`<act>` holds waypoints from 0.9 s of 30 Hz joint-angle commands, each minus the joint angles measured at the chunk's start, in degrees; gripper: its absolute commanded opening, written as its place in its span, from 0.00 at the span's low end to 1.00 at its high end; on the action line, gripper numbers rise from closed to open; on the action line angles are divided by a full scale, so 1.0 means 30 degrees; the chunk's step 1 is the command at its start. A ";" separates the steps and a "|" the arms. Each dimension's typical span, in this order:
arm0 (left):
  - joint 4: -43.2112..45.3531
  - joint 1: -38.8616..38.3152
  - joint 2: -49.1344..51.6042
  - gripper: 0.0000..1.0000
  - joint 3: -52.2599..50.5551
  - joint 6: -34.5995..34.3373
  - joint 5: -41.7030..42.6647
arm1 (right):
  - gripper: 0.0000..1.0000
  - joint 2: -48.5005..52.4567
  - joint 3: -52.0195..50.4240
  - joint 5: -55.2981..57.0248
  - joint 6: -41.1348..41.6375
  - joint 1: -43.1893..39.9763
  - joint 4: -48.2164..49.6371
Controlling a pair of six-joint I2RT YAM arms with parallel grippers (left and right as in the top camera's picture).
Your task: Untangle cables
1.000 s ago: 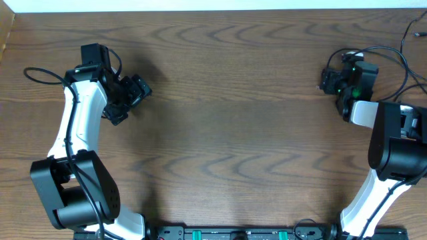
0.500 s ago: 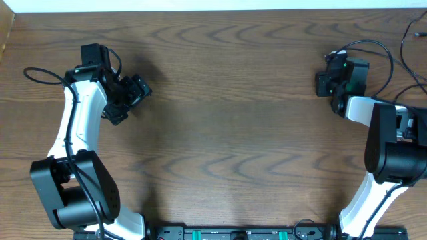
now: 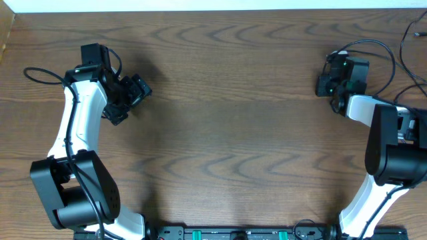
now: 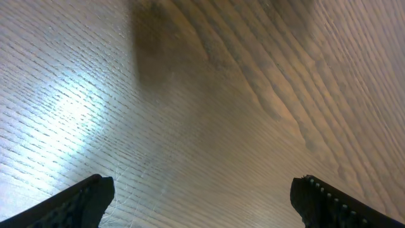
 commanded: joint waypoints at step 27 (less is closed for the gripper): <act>-0.0058 -0.0007 0.0095 0.94 -0.0036 -0.0029 -0.0131 | 0.01 -0.9267 -0.1545 0.5690 0.1967 -0.9595 -0.9289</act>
